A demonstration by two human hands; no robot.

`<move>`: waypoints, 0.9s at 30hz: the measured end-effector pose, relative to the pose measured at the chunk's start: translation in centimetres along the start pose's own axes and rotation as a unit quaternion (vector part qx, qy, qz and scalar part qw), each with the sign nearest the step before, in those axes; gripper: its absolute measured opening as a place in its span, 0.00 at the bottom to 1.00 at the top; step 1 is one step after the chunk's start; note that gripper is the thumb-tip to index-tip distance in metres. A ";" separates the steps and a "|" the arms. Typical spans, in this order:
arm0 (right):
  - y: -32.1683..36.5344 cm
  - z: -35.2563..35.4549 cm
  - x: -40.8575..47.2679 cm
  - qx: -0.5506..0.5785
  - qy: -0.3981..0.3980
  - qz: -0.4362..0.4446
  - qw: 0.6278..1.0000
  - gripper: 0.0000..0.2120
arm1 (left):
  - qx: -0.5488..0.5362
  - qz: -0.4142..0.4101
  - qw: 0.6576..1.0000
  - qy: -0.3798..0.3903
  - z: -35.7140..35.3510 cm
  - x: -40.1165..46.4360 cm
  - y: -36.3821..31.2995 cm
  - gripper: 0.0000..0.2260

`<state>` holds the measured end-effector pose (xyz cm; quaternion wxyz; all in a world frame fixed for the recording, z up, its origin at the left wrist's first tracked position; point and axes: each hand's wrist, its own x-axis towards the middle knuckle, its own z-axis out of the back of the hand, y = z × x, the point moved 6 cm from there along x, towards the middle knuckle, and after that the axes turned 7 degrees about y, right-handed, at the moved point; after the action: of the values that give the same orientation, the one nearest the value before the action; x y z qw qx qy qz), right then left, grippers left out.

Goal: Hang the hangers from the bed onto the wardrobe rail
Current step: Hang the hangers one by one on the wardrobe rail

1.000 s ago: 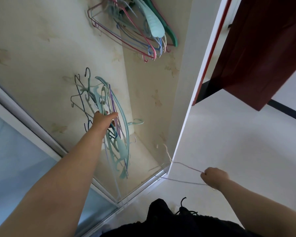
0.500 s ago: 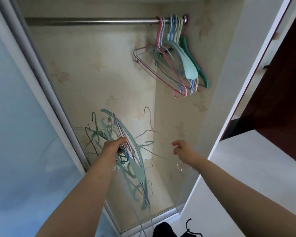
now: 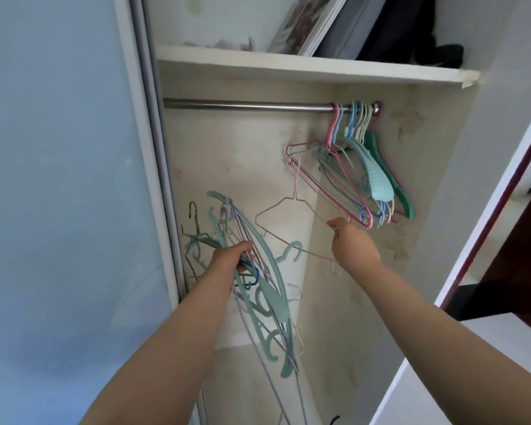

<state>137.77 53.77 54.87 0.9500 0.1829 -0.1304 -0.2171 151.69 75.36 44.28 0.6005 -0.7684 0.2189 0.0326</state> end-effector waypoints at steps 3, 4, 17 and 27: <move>0.4 0.6 0.6 -0.034 -0.010 0.020 0.999 0.26 | 0.018 -0.024 1.000 -0.003 -1.2 0.2 -1.8 0.21; 0.4 0.8 0.9 -0.039 -0.010 0.027 0.999 0.26 | 0.022 -0.033 0.999 -0.008 -1.6 0.1 -2.5 0.20; -2.2 0.0 0.2 0.026 -0.042 0.022 0.999 0.24 | 0.048 -0.066 0.996 -0.032 -2.7 0.8 -6.5 0.18; 1.9 7.6 5.0 0.078 -0.188 0.038 0.978 0.26 | 0.009 -0.069 0.997 -0.024 -2.9 0.2 -7.5 0.22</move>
<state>140.37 50.82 63.30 0.8990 0.2069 -0.3300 -0.2003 154.04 73.93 51.84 0.6135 -0.7751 0.1511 0.0077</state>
